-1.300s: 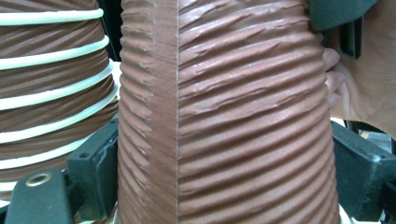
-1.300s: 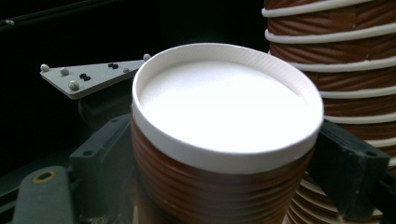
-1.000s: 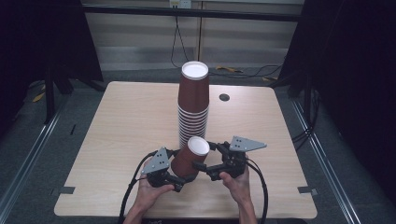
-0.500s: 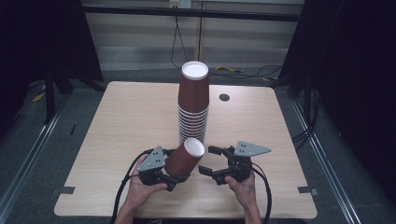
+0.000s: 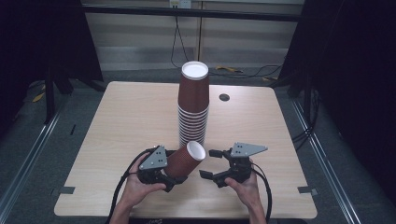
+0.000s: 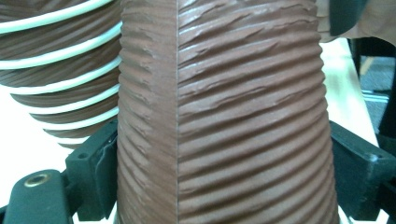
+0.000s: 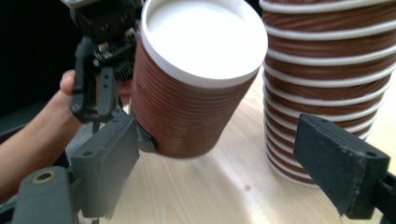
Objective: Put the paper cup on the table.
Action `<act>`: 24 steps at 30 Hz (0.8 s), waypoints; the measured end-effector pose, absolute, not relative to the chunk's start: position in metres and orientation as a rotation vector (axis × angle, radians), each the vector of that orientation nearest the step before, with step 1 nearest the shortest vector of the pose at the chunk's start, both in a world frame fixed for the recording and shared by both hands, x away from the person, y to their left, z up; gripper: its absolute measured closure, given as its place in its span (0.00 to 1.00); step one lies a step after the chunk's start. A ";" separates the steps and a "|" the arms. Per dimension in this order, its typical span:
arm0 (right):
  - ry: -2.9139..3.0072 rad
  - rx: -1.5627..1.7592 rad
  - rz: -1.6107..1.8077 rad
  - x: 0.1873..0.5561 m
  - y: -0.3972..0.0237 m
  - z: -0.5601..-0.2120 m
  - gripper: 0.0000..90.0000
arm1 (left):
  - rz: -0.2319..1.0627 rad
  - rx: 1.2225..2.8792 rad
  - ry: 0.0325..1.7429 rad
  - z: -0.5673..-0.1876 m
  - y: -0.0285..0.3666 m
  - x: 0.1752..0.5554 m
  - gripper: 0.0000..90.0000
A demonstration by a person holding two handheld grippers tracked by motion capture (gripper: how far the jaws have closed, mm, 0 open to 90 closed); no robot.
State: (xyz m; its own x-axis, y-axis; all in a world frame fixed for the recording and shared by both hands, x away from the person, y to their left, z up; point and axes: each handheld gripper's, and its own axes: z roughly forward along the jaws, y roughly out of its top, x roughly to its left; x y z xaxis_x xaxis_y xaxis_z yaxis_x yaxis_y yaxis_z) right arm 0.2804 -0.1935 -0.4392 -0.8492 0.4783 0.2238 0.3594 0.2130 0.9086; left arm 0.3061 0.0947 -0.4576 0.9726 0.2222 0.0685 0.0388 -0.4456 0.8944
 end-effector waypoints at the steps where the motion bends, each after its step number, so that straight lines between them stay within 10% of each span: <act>1: 2.374 0.809 1.717 0.280 -0.194 -0.440 0.16 | 0.215 2.043 0.178 -0.458 0.094 0.306 0.14; 24: 2.557 0.700 1.510 0.280 -0.185 -0.441 0.16 | 0.215 2.227 0.099 -0.452 0.090 0.309 0.14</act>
State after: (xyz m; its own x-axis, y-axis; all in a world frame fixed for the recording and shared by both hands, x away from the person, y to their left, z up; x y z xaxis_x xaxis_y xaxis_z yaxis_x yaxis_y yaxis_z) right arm 0.2803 -0.1852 -0.4408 -0.8909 0.4285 0.1505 0.3388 0.4062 0.8487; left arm 0.3088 0.0903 -0.4522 0.9819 0.1467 0.1197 -0.0037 -0.6169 0.7871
